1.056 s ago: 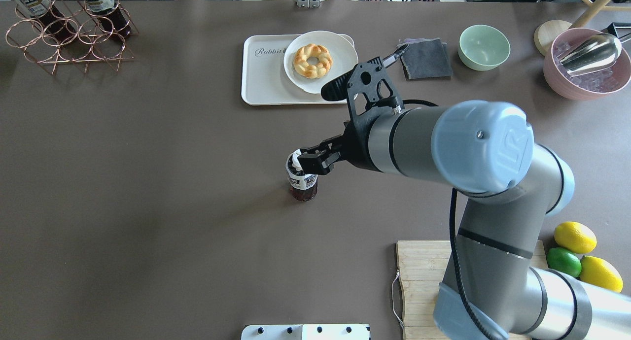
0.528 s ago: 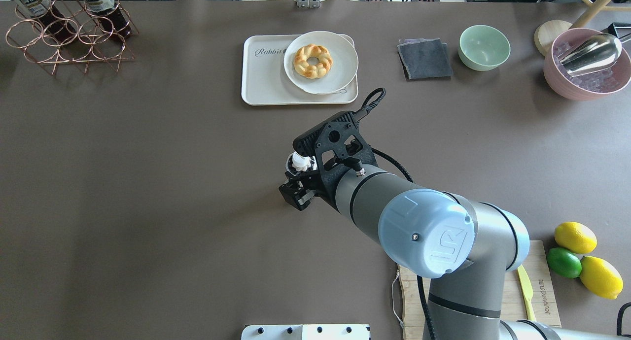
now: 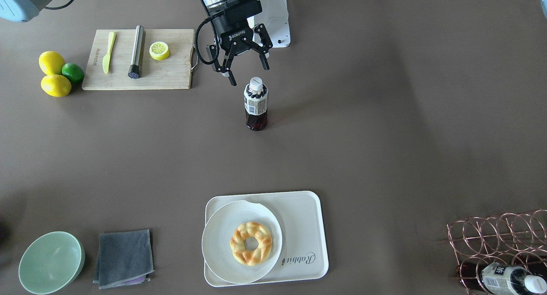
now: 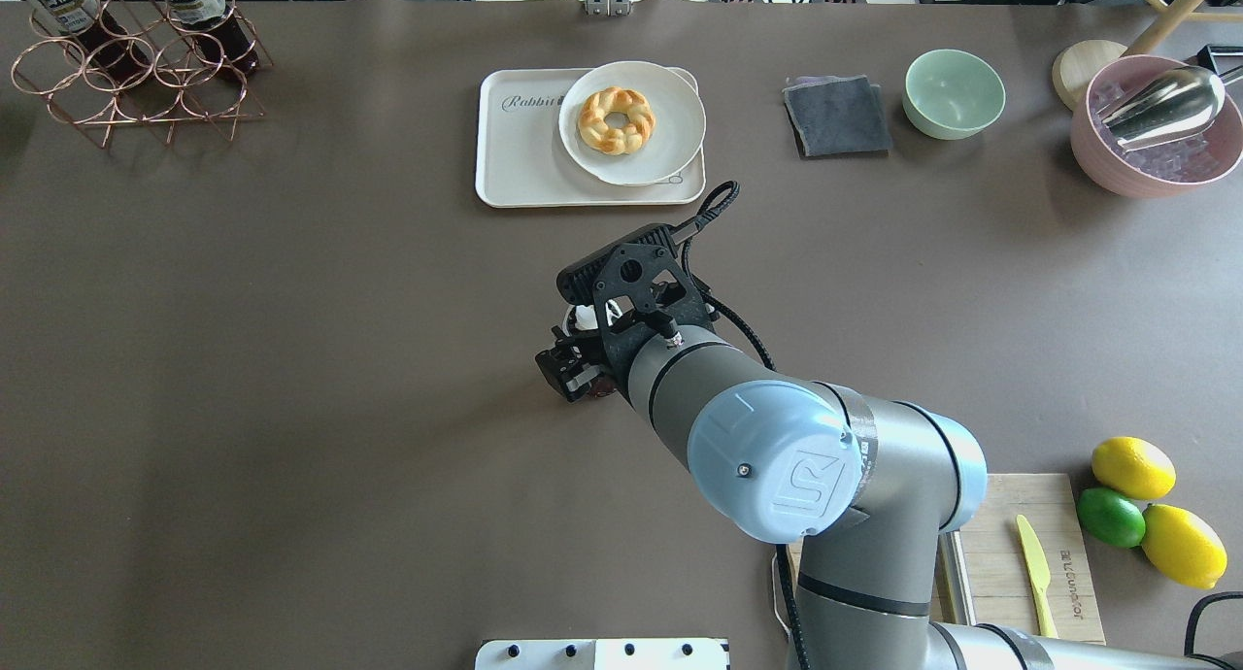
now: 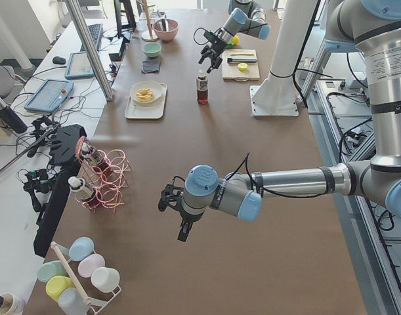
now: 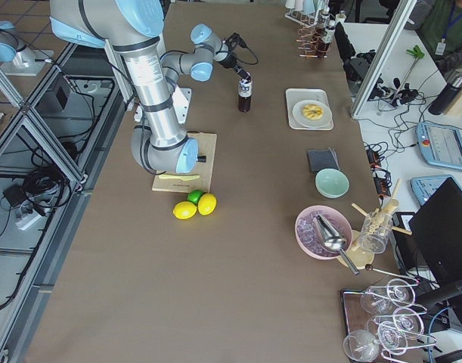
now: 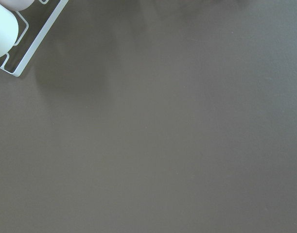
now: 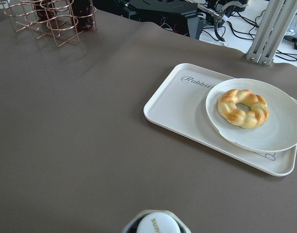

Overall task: Place tea on tray
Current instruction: 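Grasp the standing tea bottle with the right gripper while the left arm withdraws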

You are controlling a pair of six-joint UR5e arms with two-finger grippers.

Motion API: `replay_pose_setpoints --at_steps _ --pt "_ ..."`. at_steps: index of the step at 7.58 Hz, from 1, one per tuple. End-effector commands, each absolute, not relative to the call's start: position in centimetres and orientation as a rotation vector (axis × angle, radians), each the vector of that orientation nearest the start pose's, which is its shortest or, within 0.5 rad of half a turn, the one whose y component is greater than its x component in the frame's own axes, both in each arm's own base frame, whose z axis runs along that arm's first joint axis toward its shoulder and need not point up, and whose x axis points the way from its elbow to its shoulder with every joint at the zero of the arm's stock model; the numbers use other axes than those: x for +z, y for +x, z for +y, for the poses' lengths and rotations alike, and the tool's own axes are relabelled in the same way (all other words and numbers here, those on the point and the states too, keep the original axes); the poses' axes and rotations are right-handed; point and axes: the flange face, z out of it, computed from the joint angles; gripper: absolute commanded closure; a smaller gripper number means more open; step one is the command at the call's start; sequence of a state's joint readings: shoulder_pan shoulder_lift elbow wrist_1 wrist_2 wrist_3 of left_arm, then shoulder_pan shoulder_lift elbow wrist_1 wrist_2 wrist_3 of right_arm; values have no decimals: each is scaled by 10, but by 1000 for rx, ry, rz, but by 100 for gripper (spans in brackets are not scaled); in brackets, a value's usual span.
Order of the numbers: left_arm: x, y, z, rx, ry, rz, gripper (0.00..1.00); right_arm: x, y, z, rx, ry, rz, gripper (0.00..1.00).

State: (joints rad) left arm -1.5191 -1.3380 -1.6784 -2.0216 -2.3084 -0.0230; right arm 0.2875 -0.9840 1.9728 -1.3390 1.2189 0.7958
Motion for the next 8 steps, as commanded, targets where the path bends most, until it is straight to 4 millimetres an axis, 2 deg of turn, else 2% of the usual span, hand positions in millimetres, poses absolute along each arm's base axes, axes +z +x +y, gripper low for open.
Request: replay_pose_setpoints --at_steps 1,4,5,8 --pt "663 -46 -412 145 284 745 0 125 -514 -325 -189 860 -889 2" --pt "661 -46 -412 147 288 747 0 135 -525 -330 -168 883 -925 7" --pt "661 -46 -412 147 288 747 0 136 -525 -331 -166 886 -925 16" --pt "660 -47 -413 145 292 746 0 136 -524 -332 -170 889 -922 58"
